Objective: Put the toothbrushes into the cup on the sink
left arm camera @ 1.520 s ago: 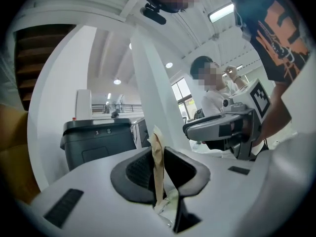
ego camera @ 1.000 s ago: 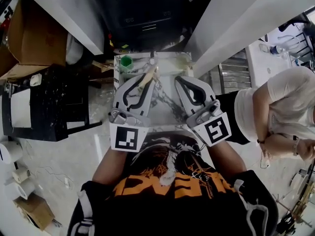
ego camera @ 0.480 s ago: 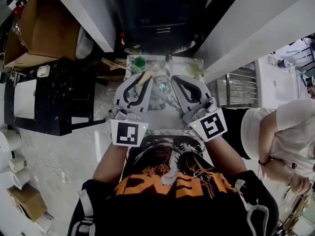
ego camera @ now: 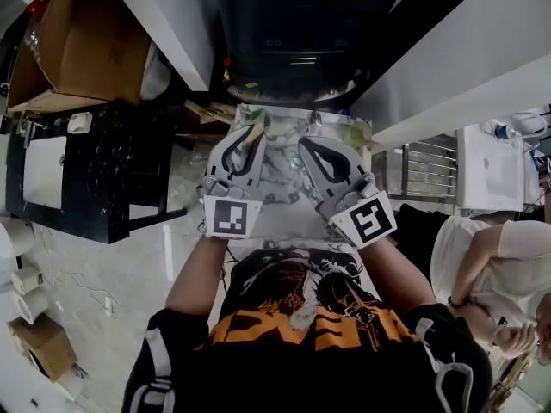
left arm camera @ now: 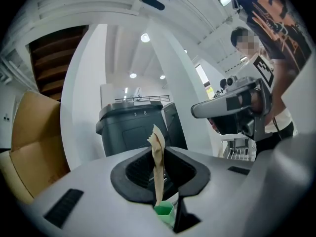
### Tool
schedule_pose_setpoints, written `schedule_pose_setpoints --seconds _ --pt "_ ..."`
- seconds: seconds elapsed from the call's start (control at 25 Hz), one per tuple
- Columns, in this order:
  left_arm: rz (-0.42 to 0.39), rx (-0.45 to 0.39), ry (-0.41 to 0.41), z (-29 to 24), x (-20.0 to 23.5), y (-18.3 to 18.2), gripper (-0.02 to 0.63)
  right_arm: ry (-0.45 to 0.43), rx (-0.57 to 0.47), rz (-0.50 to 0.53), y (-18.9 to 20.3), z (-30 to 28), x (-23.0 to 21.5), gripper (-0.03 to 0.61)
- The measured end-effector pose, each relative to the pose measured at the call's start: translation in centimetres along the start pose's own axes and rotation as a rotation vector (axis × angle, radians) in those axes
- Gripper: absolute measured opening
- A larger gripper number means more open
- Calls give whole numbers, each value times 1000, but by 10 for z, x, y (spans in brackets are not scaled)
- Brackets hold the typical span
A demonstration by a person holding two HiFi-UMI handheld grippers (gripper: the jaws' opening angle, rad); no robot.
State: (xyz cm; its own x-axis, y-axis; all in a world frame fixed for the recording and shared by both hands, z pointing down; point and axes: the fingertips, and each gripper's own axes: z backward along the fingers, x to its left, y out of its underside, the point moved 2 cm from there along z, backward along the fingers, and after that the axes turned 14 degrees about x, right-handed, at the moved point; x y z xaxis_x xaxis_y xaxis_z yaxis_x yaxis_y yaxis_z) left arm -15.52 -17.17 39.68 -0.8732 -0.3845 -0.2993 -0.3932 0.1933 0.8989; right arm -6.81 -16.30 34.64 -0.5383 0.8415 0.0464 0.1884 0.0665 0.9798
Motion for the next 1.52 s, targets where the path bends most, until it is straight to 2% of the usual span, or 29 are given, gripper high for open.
schedule_pose_setpoints --seconds 0.16,0.36,0.56,0.72,0.88,0.96,1.08,1.28,1.36,1.44,1.52 --pt "12 -1 7 -25 5 18 83 1 32 -5 11 -23 -12 14" --pt "13 55 41 -54 3 49 83 1 28 -34 11 -43 -17 14" --pt "41 105 57 -82 -7 80 83 9 84 -86 24 -43 -34 14" --pt "17 122 61 -92 -4 104 84 18 89 -70 22 -43 -34 14" --pt "10 135 63 -97 0 111 94 28 114 -63 26 -34 -40 14" --pt "11 138 69 -98 -3 111 119 39 119 -65 26 -28 -41 14" --pt "5 134 68 -95 -4 107 166 47 102 -57 20 -23 -38 14" --pt "18 40 85 -66 -5 65 156 70 72 -36 9 -4 -33 14" --pt "64 -28 122 -47 -8 41 155 88 56 -27 3 8 -31 14" --pt "148 -89 143 -23 -8 17 155 109 31 -26 -3 22 -30 14" --pt "215 -109 153 0 -7 -1 139 123 17 -18 -4 38 -28 14"
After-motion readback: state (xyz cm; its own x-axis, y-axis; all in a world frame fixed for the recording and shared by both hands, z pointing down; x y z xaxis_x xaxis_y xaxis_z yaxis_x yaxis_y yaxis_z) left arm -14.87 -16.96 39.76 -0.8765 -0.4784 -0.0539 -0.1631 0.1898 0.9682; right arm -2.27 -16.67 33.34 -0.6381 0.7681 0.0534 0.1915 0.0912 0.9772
